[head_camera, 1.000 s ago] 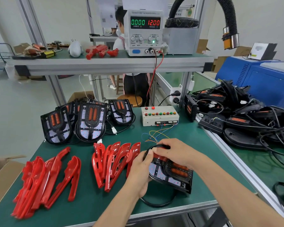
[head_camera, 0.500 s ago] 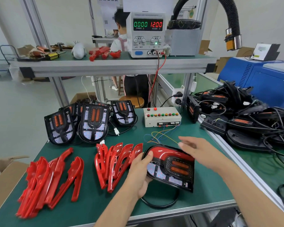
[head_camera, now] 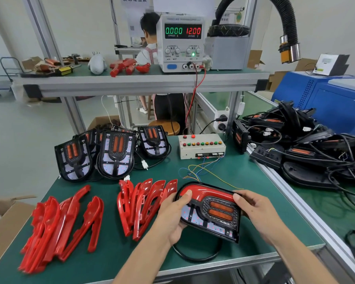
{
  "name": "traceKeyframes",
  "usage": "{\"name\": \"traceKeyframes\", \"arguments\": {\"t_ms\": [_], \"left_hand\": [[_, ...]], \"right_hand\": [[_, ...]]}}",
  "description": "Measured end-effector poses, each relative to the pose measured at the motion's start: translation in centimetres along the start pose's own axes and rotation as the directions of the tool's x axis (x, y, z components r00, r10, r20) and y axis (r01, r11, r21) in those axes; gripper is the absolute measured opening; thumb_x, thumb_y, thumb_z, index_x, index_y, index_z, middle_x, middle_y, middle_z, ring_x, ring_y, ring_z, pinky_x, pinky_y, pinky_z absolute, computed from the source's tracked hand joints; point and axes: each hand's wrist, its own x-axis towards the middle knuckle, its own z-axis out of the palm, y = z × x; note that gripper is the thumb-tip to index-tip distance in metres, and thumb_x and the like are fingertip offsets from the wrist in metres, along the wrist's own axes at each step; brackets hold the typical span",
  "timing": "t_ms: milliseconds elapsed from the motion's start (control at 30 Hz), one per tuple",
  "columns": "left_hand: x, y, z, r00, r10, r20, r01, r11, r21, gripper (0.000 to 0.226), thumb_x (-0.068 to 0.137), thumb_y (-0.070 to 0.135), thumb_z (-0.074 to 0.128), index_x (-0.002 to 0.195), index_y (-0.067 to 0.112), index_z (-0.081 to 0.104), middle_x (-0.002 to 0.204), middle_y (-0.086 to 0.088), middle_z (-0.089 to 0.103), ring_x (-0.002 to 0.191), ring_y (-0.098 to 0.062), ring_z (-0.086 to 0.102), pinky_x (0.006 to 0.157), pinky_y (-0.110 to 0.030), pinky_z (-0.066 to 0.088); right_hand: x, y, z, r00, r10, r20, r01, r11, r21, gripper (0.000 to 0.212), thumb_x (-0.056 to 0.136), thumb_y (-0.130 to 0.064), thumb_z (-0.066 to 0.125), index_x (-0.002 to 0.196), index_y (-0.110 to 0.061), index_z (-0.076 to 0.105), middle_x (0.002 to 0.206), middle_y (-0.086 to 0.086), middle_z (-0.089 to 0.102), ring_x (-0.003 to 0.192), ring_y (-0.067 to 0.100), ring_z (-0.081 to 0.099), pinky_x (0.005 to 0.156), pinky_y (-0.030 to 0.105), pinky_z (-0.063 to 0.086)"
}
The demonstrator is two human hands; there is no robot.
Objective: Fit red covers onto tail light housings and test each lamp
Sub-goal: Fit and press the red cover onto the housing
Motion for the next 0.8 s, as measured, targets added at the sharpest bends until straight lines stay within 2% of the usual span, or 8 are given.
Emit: {"name": "traceKeyframes", "arguments": {"t_ms": [167,233,300,400,533,600,667,800], "left_hand": [[0.0,0.4,1.0,0.993,0.067,-0.095,-0.051,0.985,0.164,0.045,0.095,0.044,0.069,0.130,0.016,0.062,0.124,-0.006,0.073,0.116,-0.027,0.068,0.106,-0.052,0.050],[-0.3,0.9,0.9,0.985,0.143,-0.098,-0.104,0.939,0.327,0.045,0.100,0.055,0.056,0.116,0.014,0.065,0.122,-0.011,0.070,0.118,-0.028,0.064,0.111,-0.052,0.045],[-0.7,1.2,0.1,0.962,0.244,-0.122,-0.150,0.847,0.510,0.041,0.104,0.053,0.046,0.107,0.017,0.066,0.118,-0.011,0.070,0.109,-0.021,0.062,0.109,-0.042,0.045],[-2.2,1.7,-1.6,0.901,0.424,-0.094,-0.241,0.669,0.704,0.028,0.103,0.040,0.053,0.117,0.024,0.071,0.112,0.013,0.073,0.107,-0.003,0.065,0.099,-0.025,0.047],[-5.1,3.4,-4.8,0.823,0.564,-0.075,-0.298,0.539,0.788,0.016,0.096,0.035,0.064,0.084,0.030,0.072,0.076,0.021,0.072,0.073,0.002,0.068,0.072,-0.017,0.053],[-6.1,5.1,-7.3,0.735,0.667,-0.123,-0.237,0.423,0.875,0.015,0.094,0.033,0.066,0.079,0.029,0.069,0.069,0.018,0.069,0.069,0.002,0.065,0.065,-0.009,0.045],[-6.8,7.1,-10.4,0.648,0.748,-0.144,-0.084,0.258,0.962,0.010,0.094,0.030,0.066,0.084,0.027,0.067,0.077,0.013,0.068,0.076,-0.004,0.064,0.071,-0.020,0.049],[-6.8,10.0,-14.5,0.707,0.682,-0.185,0.296,-0.048,0.954,0.008,0.096,0.021,0.058,0.092,0.014,0.060,0.106,-0.006,0.066,0.099,-0.032,0.065,0.072,-0.038,0.043]], "right_hand": [[0.1,0.5,0.4,0.996,0.071,-0.058,-0.069,0.997,0.044,0.016,0.098,-0.023,0.065,0.102,-0.014,0.077,0.094,0.006,0.079,0.081,0.014,0.070,0.080,0.033,0.055],[0.0,0.8,0.2,0.996,0.078,-0.049,-0.076,0.996,0.035,0.016,0.098,-0.024,0.064,0.102,-0.014,0.076,0.094,0.006,0.079,0.081,0.014,0.073,0.075,0.028,0.056],[-0.3,1.1,0.0,0.996,0.074,-0.046,-0.072,0.997,0.029,0.016,0.099,-0.023,0.064,0.101,-0.013,0.076,0.095,0.009,0.079,0.082,0.020,0.074,0.076,0.032,0.059],[-0.7,1.7,-0.2,0.995,0.079,-0.065,-0.078,0.997,0.021,0.017,0.099,-0.023,0.063,0.103,-0.012,0.075,0.093,0.012,0.079,0.082,0.029,0.075,0.084,0.044,0.059],[-1.0,2.3,-0.1,0.994,0.078,-0.076,-0.080,0.996,-0.035,0.018,0.097,-0.029,0.066,0.100,-0.015,0.077,0.089,0.011,0.078,0.078,0.031,0.072,0.084,0.046,0.059],[-1.2,2.2,-0.1,0.993,0.074,-0.090,-0.079,0.995,-0.053,0.019,0.092,-0.035,0.070,0.096,-0.018,0.078,0.082,0.012,0.076,0.067,0.024,0.068,0.073,0.041,0.059],[-1.3,1.9,0.2,0.991,0.076,-0.108,-0.084,0.994,-0.067,0.020,0.087,-0.040,0.071,0.093,-0.022,0.078,0.073,0.011,0.072,0.057,0.017,0.064,0.061,0.032,0.059],[-1.7,1.6,0.1,0.987,0.083,-0.136,-0.095,0.992,-0.082,0.018,0.081,-0.046,0.073,0.092,-0.032,0.078,0.062,0.005,0.068,0.049,0.014,0.061,0.052,0.025,0.058]]}}
